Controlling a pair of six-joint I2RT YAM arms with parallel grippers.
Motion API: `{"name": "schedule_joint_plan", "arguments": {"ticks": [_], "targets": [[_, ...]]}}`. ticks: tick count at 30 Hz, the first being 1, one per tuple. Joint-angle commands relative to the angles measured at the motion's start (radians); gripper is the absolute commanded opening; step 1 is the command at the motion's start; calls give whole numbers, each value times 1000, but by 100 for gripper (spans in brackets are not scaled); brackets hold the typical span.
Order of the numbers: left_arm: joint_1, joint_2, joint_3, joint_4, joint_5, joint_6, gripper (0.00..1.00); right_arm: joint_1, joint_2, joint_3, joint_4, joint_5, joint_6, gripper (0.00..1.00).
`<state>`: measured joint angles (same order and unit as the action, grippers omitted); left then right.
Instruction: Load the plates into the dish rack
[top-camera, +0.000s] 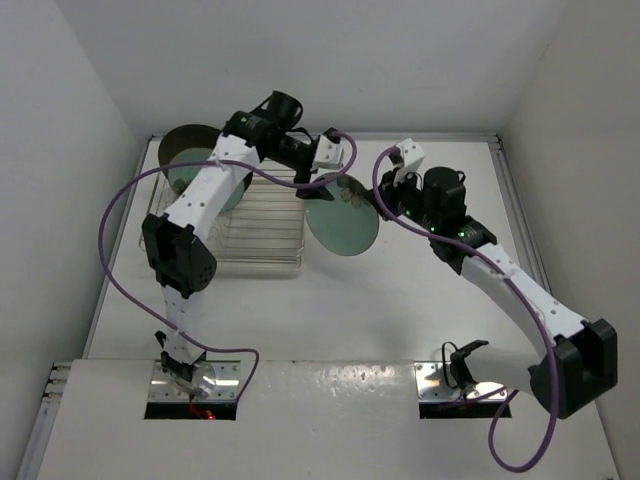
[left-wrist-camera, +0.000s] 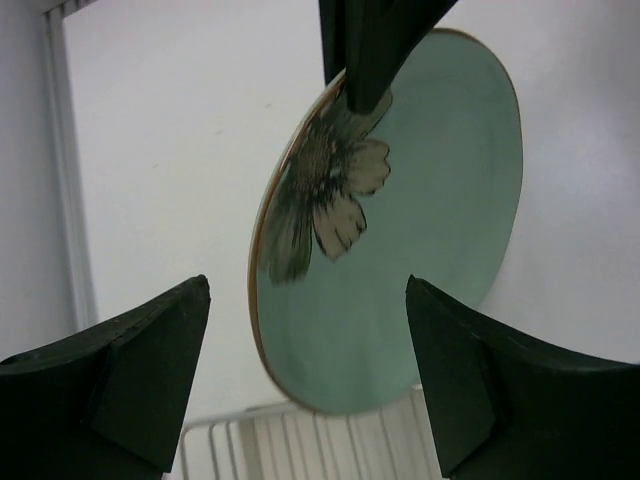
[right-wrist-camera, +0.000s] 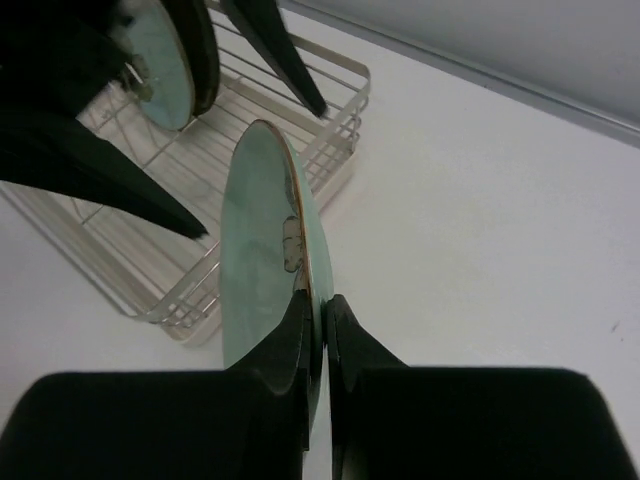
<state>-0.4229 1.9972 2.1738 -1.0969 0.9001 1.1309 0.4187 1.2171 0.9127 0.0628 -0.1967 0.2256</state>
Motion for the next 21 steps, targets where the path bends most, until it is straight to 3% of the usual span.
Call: {"name": "schedule_joint_plan", "arguments": {"ticks": [1, 4, 6, 9, 10, 12, 15, 16, 18, 19, 21], "targets": [[-34, -6, -25, 29, 112, -34, 84, 48, -89, 34, 98, -69, -58, 0], [-59, -6, -55, 29, 112, -34, 84, 72, -123, 31, 97, -60, -83, 0], [-68, -6, -84, 29, 112, -34, 78, 86, -131, 28, 98, -52, -97, 0], [-89, 3, -85, 29, 91, -34, 34, 106, -139, 29, 83, -37, -140, 0], [-89, 3, -74, 29, 91, -34, 13, 111, -143, 29, 75, -26, -144, 0], [-89, 3, -42, 29, 69, -60, 1, 112, -152, 29, 72, -20, -160, 0], [-89, 3, 29, 17, 48, -79, 0, 114, -165, 29, 86, 9, -160, 0], [-89, 3, 52, 6, 48, -79, 0, 111, -171, 29, 94, 17, -160, 5], [-89, 3, 107, -8, 19, -79, 0, 114, -195, 29, 104, 23, -181, 56], [-89, 3, 171, -20, 10, -79, 0, 117, -203, 29, 112, 32, -193, 71], [-64, -20, 234, -20, -25, -79, 0, 115, -237, 29, 120, 65, -204, 87]]}}
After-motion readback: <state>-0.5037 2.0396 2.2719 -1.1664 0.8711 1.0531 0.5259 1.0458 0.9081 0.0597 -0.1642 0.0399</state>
